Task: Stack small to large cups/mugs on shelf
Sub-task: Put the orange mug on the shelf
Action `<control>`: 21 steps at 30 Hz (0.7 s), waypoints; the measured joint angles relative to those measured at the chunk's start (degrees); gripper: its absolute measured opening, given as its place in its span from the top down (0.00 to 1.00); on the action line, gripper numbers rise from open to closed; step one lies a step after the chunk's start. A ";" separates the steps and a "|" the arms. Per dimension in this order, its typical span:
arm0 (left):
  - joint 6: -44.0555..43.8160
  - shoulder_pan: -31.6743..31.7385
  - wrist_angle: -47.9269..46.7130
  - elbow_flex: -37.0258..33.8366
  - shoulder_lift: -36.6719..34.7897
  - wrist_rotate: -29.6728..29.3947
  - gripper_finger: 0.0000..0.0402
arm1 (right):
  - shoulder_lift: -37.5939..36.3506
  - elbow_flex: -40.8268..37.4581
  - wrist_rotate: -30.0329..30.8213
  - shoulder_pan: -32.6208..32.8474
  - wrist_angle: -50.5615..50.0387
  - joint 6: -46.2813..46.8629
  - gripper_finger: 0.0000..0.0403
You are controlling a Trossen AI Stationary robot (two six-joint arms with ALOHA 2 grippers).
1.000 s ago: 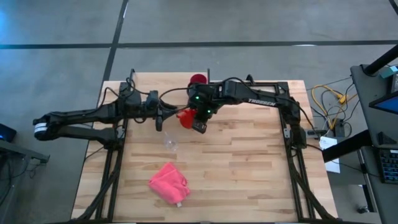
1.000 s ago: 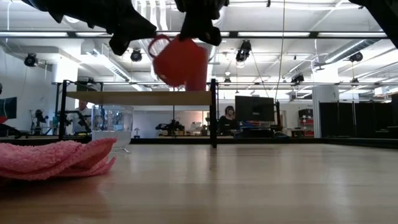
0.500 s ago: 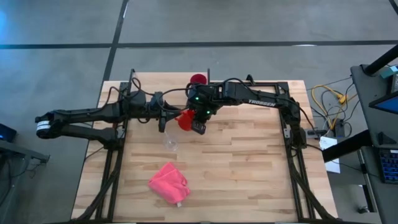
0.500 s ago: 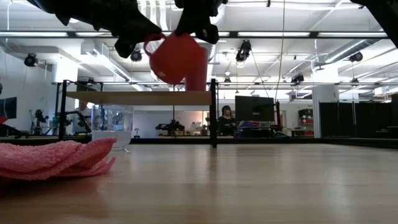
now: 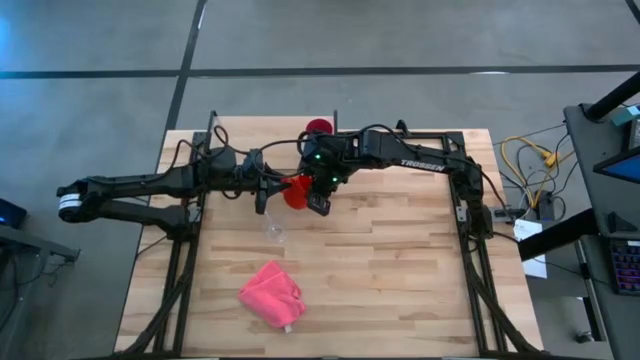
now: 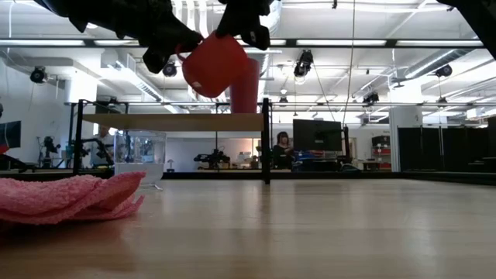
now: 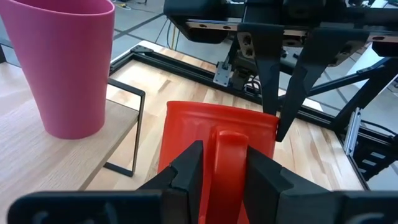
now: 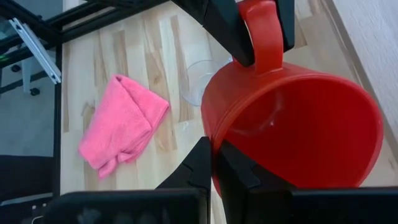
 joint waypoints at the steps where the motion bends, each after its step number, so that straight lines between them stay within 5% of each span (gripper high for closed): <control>1: -0.06 0.01 0.02 0.00 0.00 0.00 0.81 | 0.00 0.00 0.00 0.00 -0.01 0.00 0.98; 21: -0.28 0.01 0.08 -0.02 -0.02 -0.22 0.81 | 0.09 0.00 0.02 0.13 -2.05 0.02 0.98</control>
